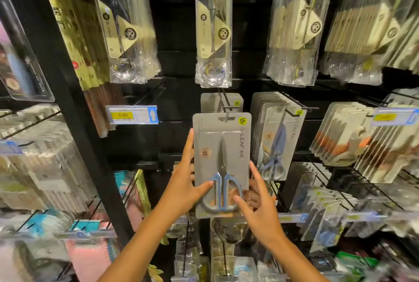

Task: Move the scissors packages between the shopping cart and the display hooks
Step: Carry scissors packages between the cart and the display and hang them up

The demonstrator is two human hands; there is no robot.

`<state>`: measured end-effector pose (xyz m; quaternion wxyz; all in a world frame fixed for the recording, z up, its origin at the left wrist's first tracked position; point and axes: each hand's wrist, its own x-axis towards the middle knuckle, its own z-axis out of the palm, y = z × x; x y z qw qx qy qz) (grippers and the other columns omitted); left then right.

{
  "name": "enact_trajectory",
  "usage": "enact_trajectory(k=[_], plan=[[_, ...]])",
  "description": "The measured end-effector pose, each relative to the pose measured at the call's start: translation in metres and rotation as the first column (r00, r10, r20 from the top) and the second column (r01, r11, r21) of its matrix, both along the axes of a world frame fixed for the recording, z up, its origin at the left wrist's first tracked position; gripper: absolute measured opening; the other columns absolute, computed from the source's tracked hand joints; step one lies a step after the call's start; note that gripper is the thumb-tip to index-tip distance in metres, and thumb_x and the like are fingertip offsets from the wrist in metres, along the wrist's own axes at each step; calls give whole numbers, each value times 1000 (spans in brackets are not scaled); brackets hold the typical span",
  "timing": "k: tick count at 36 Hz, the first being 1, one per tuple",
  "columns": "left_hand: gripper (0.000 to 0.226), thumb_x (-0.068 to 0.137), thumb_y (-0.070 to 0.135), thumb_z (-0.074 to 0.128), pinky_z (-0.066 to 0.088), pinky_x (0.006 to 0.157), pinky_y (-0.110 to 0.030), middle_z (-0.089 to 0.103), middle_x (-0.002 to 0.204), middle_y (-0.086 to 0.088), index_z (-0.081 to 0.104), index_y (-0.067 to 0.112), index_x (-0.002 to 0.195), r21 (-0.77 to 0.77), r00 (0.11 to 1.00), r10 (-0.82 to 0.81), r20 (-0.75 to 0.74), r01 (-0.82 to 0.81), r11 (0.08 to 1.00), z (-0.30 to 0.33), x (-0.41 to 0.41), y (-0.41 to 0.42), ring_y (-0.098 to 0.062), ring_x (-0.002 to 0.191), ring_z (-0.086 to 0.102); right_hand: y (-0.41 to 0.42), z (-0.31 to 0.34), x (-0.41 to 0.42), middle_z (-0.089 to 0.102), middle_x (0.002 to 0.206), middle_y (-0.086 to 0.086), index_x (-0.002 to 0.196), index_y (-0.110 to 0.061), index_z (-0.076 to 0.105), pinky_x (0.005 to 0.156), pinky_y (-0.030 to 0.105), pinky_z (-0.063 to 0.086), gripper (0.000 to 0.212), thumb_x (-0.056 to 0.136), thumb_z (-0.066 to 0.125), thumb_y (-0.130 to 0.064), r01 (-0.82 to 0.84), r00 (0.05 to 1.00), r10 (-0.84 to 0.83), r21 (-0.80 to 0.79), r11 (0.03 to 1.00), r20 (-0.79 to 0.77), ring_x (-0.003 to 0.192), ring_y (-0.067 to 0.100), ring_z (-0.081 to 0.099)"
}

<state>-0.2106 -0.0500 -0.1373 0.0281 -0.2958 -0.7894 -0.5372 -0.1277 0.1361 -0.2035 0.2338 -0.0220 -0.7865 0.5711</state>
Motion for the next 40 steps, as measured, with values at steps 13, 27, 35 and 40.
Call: enact_trajectory(k=[13,27,35,40], plan=[[127,81,18,85,53,103,-41,34,158,23,-11,66,148,-40,996,-84,22,85,996,9,-22,11,-9,136,52,11,-4,-11,67,118,-4,153,-54,19,87,45,60,87,94,69,-12,4,1000,-5,-49,999,-27,102,38,66],[137,81,4,81,39,114,-28,22,156,21,-32,42,149,-62,956,-232,181,247,967,15,-60,31,-12,148,33,23,7,-61,9,166,-20,153,-58,-5,89,30,58,93,98,63,-23,-44,999,42,83,996,27,112,3,64],[149,70,27,89,30,122,-51,13,167,0,-41,47,142,-91,967,-203,154,218,972,13,-85,51,-15,151,30,24,22,-98,20,165,-2,159,-34,-11,95,26,44,99,96,66,-24,21,994,-30,83,996,109,136,17,43],[139,66,38,89,27,124,-48,14,166,7,-29,66,134,-80,982,-160,97,168,983,8,-91,60,-8,152,26,24,17,-112,10,168,0,158,-37,-13,97,23,40,101,97,65,-20,50,991,-64,109,993,122,148,21,28]])
